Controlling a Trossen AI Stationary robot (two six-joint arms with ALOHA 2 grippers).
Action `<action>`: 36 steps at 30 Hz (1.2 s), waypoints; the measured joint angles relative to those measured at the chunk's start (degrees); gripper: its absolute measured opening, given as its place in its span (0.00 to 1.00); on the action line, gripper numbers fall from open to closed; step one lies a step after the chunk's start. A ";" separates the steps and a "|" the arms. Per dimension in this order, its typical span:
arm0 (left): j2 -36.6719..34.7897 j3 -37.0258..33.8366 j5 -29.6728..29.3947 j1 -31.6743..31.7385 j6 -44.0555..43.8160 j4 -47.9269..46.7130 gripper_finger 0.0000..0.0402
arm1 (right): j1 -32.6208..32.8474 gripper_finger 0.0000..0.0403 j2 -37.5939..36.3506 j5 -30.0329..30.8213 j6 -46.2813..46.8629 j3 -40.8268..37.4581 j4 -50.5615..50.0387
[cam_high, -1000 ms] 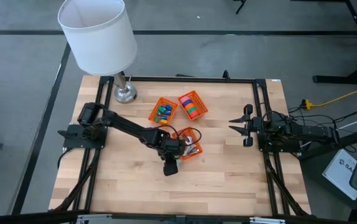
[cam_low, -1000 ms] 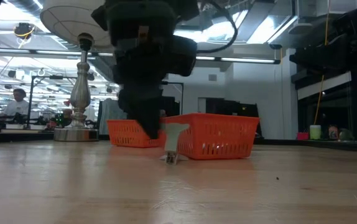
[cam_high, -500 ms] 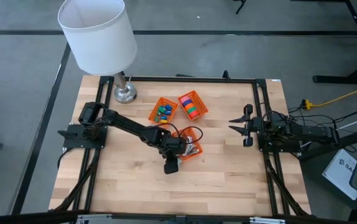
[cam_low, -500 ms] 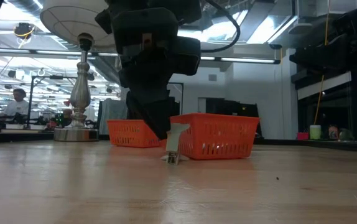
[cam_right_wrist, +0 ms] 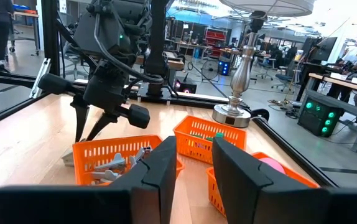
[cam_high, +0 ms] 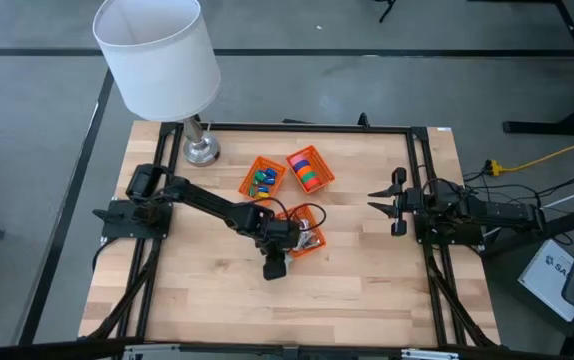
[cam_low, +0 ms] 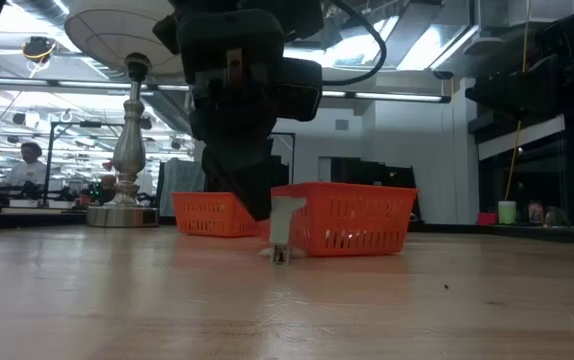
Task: Pick and place Stapler, Stapler remover, tape
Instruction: Put the gray staple remover into the middle orange bin
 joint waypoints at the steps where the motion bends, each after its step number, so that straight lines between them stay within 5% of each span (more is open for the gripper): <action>1: 0.00 0.00 0.07 0.00 0.00 0.00 0.11 | 0.00 0.27 0.00 0.00 0.00 0.00 0.00; 6: -0.17 0.15 0.55 0.00 -0.02 0.11 0.01 | 0.00 0.27 0.00 0.00 0.00 0.00 0.00; 17: -0.11 0.08 4.62 0.00 -1.01 -0.34 0.01 | 0.00 0.27 0.00 0.00 0.00 0.00 0.00; 36: -0.02 0.04 20.44 0.76 15.62 10.21 0.01 | 0.00 0.27 0.00 0.02 0.00 0.00 -0.01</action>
